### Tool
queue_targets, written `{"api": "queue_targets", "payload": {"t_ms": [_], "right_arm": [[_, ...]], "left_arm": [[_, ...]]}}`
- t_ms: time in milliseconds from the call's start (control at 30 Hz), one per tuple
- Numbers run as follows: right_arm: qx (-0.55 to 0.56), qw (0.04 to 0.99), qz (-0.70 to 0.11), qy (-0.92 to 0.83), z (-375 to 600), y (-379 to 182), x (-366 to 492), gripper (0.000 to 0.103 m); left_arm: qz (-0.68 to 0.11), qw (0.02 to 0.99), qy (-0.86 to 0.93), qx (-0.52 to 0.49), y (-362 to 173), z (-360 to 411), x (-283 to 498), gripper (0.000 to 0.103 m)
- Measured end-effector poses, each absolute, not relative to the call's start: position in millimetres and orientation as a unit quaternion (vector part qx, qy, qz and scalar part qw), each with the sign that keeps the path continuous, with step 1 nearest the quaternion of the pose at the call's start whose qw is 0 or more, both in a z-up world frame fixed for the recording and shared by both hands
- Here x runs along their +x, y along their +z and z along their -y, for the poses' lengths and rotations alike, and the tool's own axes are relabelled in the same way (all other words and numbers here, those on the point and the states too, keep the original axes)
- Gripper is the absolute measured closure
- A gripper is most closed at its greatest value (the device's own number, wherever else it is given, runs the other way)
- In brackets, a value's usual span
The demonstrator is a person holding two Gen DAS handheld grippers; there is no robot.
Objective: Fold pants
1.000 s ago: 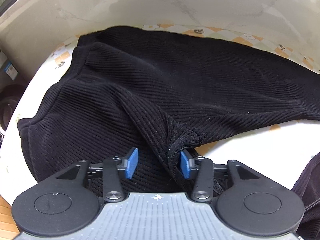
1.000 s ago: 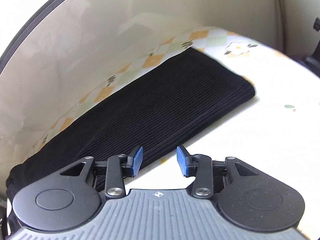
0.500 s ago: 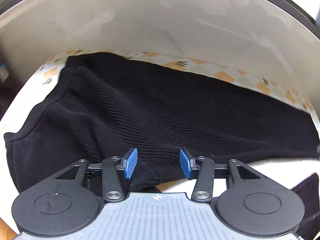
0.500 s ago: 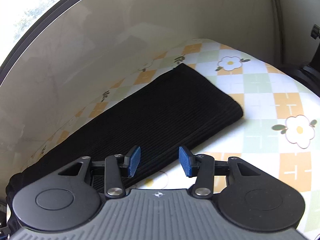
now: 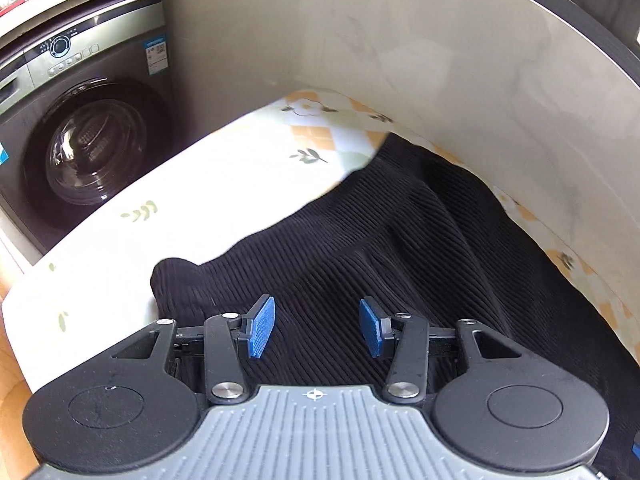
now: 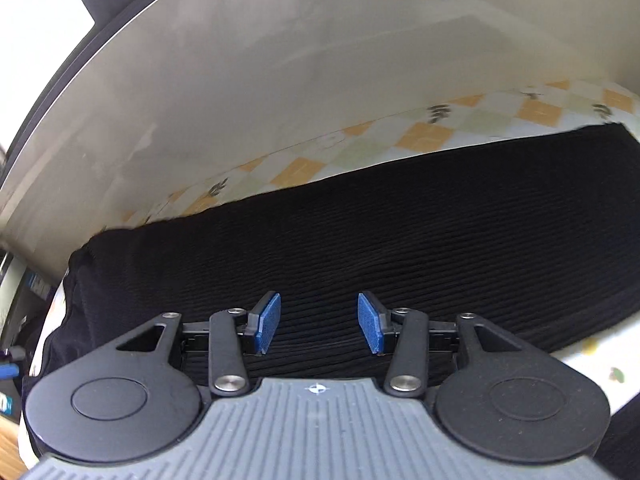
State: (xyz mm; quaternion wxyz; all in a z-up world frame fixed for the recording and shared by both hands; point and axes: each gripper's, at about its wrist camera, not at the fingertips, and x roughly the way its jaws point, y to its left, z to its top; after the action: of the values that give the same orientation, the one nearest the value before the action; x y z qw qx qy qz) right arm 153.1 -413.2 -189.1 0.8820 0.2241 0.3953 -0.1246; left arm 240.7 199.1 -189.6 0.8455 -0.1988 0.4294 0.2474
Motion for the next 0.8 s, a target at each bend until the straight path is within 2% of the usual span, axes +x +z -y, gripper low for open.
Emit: {"api": "queue_targets", "payload": {"t_ms": [200, 433, 500, 633, 800], "right_arm": [[0.182, 0.88, -0.43, -0.09, 370.0, -198.2, 182.5, 0.056], [0.167, 0.87, -0.458, -0.078, 345.0, -214.1, 217.8, 0.056], [0.169, 0.868, -0.459, -0.081, 342.6, -214.3, 222.5, 0.056], [0.159, 0.868, -0.463, -0.087, 337.6, -214.1, 226.6, 0.056], [0.162, 0.868, -0.458, -0.099, 339.4, -210.8, 217.9, 0.056]], "left_arm": [[-0.433, 0.838, 0.265, -0.203, -211.1, -251.2, 264.5, 0.054], [-0.47, 0.83, 0.247, -0.169, -239.4, -267.0, 255.1, 0.054], [-0.471, 0.832, 0.253, -0.149, -237.9, -267.1, 250.8, 0.058], [-0.475, 0.82, 0.291, -0.132, -240.0, -281.3, 243.9, 0.077], [-0.479, 0.817, 0.287, -0.144, -235.3, -285.3, 239.4, 0.078]]}}
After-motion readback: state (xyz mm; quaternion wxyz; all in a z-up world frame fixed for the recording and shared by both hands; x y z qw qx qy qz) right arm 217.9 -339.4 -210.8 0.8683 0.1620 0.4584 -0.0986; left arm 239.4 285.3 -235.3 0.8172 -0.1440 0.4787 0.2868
